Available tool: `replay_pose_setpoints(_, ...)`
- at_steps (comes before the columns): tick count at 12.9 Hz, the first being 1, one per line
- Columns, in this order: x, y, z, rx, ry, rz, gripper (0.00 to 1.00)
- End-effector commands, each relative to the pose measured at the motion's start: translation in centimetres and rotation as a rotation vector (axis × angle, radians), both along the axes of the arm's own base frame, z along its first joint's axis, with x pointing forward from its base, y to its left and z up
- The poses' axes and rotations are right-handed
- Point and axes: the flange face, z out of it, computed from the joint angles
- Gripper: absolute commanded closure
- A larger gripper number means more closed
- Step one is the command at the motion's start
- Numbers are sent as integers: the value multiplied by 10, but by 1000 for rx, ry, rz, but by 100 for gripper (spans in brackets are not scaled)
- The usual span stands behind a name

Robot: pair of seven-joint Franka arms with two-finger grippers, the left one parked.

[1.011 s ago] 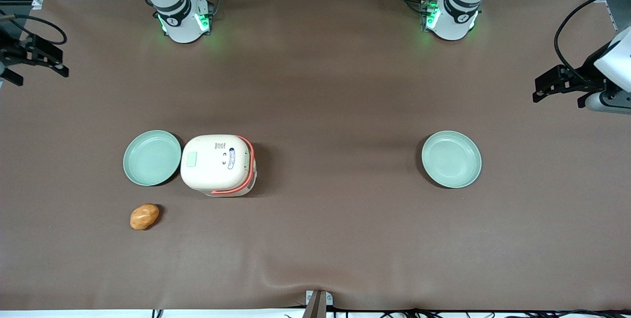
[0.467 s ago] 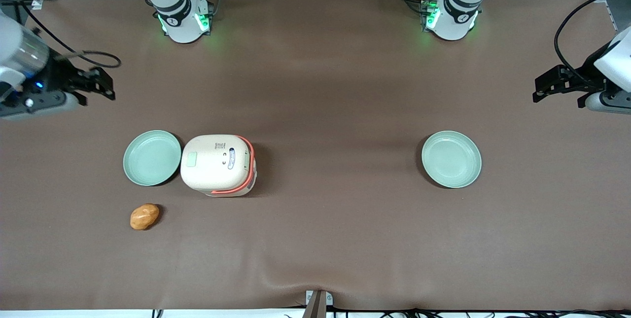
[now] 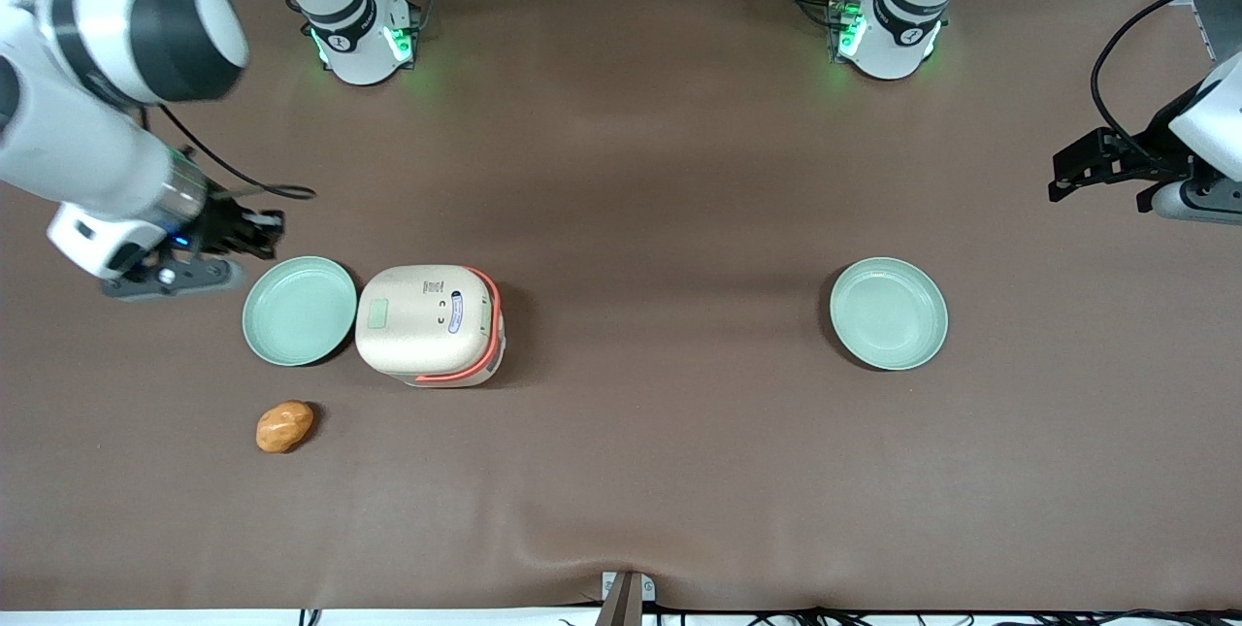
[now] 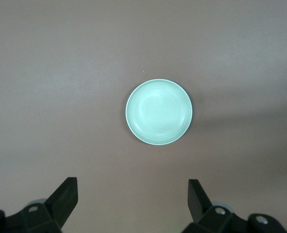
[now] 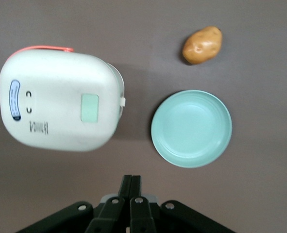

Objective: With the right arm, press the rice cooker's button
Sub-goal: 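Move the right gripper, fingers closed, over the rice cooker's green button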

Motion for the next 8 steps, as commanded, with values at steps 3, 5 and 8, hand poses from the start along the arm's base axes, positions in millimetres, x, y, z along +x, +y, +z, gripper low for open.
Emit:
replay_pose_setpoints(3,15,29,-47,-15,-6,-60,100)
replay_pose_setpoints(5,18,43,-58,-16,-18,-51,100)
replay_pose_setpoints(8,23,48,-78,-15,-38,-58,100)
